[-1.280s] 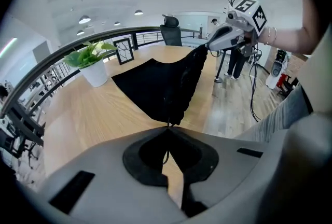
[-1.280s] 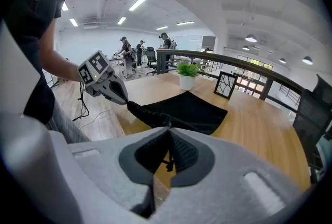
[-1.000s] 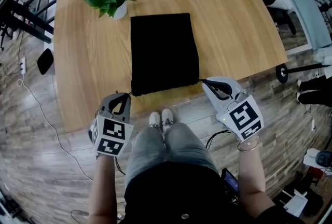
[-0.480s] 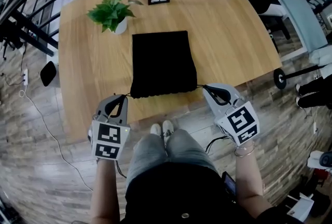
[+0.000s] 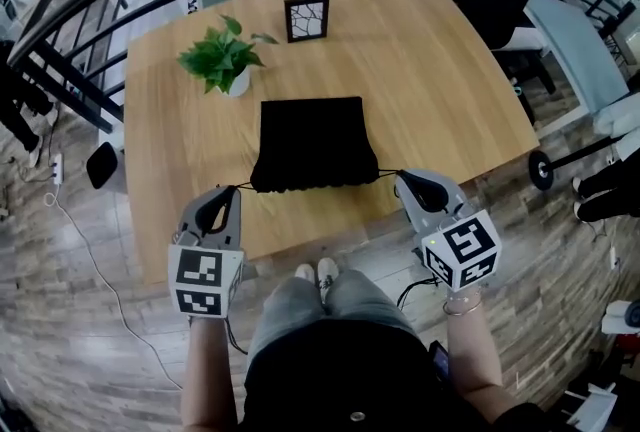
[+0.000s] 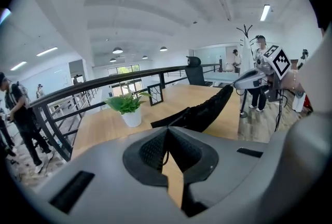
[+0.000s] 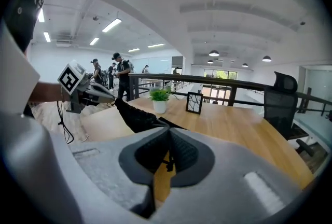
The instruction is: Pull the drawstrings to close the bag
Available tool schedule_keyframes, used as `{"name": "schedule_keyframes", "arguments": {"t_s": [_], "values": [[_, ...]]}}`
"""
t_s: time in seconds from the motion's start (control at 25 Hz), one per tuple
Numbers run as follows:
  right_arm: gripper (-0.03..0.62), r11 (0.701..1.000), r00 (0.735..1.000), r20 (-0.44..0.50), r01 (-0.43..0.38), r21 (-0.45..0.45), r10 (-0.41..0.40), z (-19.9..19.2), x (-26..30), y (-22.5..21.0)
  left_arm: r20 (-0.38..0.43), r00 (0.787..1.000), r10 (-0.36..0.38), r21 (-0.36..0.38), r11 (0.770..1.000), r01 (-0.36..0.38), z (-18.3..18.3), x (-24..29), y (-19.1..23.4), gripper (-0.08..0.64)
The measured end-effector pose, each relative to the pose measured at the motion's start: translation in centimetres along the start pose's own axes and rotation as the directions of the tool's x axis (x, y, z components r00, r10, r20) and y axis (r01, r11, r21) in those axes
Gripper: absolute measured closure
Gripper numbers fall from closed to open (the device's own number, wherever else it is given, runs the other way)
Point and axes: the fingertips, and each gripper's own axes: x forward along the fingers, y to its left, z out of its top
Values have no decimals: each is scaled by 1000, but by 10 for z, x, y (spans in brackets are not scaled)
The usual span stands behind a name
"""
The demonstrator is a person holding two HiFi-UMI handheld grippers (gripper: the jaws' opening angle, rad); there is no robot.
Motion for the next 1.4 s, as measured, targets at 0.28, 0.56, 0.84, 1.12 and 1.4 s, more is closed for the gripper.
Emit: {"name": "schedule_keyframes", "arguments": {"t_s": [0.28, 0.56, 0.84, 1.12, 1.4], "values": [[592, 996, 993, 79, 80, 43, -84, 19, -8, -12, 87, 995, 41, -26, 999, -39, 29, -7, 8, 546], [594, 987, 975, 181, 105, 119, -125, 45, -17, -18, 160, 985, 65, -96, 994, -50, 47, -16, 20, 546], [594, 981, 965, 199, 148, 125, -171, 52, -24, -23, 197, 977, 79, -94, 994, -62, 57, -25, 25, 546], [594, 977, 960, 198, 176, 122, -198, 55, -27, -28, 214, 973, 90, -99, 993, -70, 61, -29, 30, 546], [594, 970, 950, 207, 209, 127, -232, 58, -34, -36, 227, 969, 95, -109, 991, -72, 60, -31, 34, 546]]}}
